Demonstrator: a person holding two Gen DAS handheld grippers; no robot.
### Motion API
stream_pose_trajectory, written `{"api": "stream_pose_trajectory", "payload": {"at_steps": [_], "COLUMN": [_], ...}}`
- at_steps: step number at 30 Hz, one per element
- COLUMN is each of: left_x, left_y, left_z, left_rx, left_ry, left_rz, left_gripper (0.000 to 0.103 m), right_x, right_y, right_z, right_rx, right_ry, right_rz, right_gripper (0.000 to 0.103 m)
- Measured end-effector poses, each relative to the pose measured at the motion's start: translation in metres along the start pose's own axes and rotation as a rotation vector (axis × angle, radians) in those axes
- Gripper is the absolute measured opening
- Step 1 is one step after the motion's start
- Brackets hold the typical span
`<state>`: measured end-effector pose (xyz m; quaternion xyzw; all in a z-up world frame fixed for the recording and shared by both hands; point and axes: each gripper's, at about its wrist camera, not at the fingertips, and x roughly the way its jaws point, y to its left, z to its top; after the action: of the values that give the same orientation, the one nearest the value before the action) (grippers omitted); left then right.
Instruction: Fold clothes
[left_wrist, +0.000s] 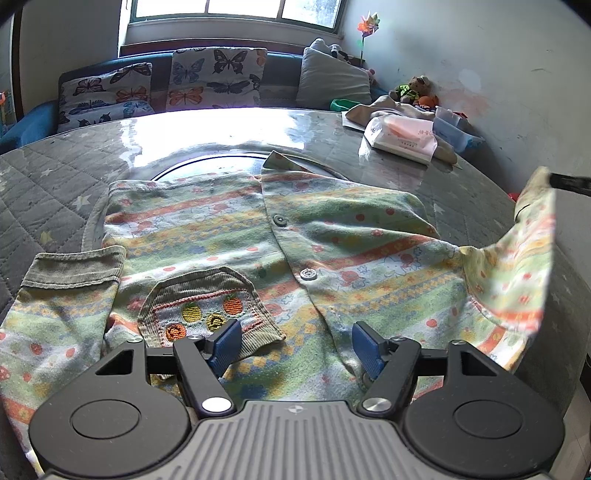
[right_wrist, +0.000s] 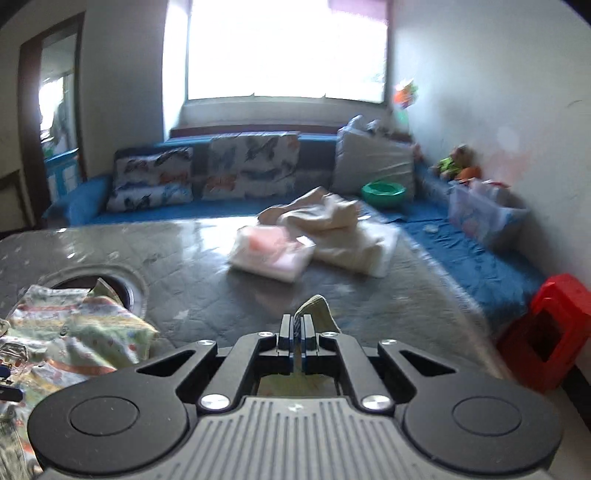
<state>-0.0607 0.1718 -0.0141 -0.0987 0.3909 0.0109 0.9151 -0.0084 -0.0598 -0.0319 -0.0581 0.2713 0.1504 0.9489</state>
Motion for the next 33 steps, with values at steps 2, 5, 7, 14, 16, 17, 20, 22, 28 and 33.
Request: {"api": "stream_pose_trajectory", "payload": {"at_steps": [2,5,7,14,16,17,20,22,28,33], "left_x": [0.000,0.000,-0.001,0.001,0.002,0.002,0.002,0.002,-0.002,-0.002], "left_y": [0.000,0.000,0.001,-0.003,-0.004,-0.004,-0.004,-0.004,-0.008,-0.014], "left_z": [0.000,-0.001,0.000,0.001,0.001,0.001,0.002,0.003,0.011,0.028], "left_rx": [0.003,0.007,0.008,0.027,0.025,0.023,0.014,0.012,0.017,0.016], "left_ry": [-0.001,-0.001,0.000,0.012,0.012,0.012,0.015,0.019,0.023,-0.015], "left_rz": [0.000,-0.003,-0.005,0.004,0.009,0.011,0.014,0.014,0.013,-0.002], "left_gripper": [0.070,0.070,0.070,0.072,0.072,0.072,0.072,0.072,0.071,0.071], "right_x": [-0.011,-0.010,-0.005,-0.004,0.010,0.020,0.054,0.072,0.078,0.100], "right_y": [-0.013,-0.038,-0.049,-0.043,-0.032,-0.029,-0.021,-0.019,-0.001,0.030], "right_z": [-0.011,-0.043,-0.066,-0.062,-0.054,-0.052,-0.050,-0.052,-0.036,-0.008], "right_rx": [0.026,0.073,0.100,0.077,0.067,0.073,0.076,0.077,0.062,0.158], "right_ry": [0.019,0.146,0.235,0.200,0.193,0.203,0.243,0.293,0.275,0.291], "right_rz": [-0.036,-0.098,-0.137,-0.093,-0.032,-0.005,0.045,0.048,0.109,0.380], "right_gripper": [0.003,0.004,0.005,0.009,0.009,0.009,0.009,0.009,0.009,0.016]}}
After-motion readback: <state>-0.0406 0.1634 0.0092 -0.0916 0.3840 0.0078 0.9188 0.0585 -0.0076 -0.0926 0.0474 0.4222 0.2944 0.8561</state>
